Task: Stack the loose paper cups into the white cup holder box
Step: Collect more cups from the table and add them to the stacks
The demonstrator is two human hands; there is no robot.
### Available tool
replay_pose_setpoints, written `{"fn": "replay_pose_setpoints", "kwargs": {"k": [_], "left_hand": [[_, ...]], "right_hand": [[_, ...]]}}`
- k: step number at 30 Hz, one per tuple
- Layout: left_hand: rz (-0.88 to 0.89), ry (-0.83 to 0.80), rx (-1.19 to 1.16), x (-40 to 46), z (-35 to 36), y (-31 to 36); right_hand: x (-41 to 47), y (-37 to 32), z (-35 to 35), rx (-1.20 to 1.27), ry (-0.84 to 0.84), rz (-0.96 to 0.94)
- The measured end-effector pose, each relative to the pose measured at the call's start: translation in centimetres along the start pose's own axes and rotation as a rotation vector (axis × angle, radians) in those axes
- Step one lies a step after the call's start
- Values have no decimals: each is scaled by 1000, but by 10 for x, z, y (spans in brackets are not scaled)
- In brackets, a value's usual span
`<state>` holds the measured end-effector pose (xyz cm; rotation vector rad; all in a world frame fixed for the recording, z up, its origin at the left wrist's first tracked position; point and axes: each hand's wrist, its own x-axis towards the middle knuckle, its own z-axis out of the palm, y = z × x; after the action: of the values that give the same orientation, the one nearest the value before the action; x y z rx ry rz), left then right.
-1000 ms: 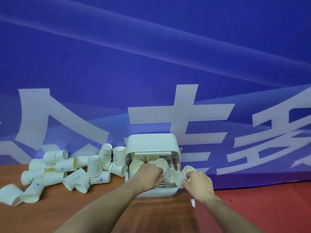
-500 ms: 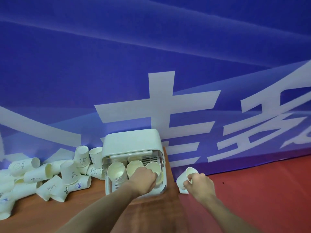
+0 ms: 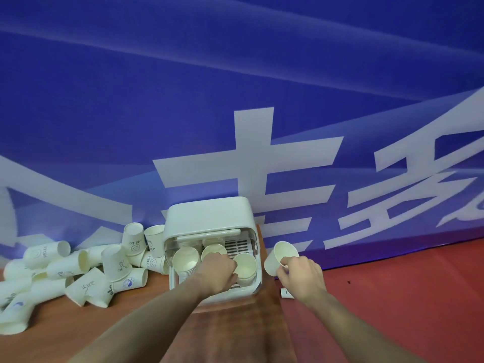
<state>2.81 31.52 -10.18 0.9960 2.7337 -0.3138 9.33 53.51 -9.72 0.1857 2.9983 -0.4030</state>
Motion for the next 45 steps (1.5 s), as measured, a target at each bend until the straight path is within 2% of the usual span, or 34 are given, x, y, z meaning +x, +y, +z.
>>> {"fn": "replay_pose_setpoints", "kwargs": {"k": [9,14,20,26,37,45], "left_hand": [[-73,23,-5,-32,1,-14],[-87,38,-50,-41,9,-28],[-106,16,-77,-47,26,-43],[-107,-30,-88,-40,37,-49],[-98,5,-132,-38,34,-56],[-207,58,-183,-97,32,-84]], "right_hand": [[-14,-48,-10,-146,68,-343],[-6,-63,0,-274,27,-418],[9,-74,15,-394,-74,-428],[24,-73,31,-383,-155,-392],[23,-82,33,-282,-93,-407],[4,-145,26,-280,-53,-529]]}}
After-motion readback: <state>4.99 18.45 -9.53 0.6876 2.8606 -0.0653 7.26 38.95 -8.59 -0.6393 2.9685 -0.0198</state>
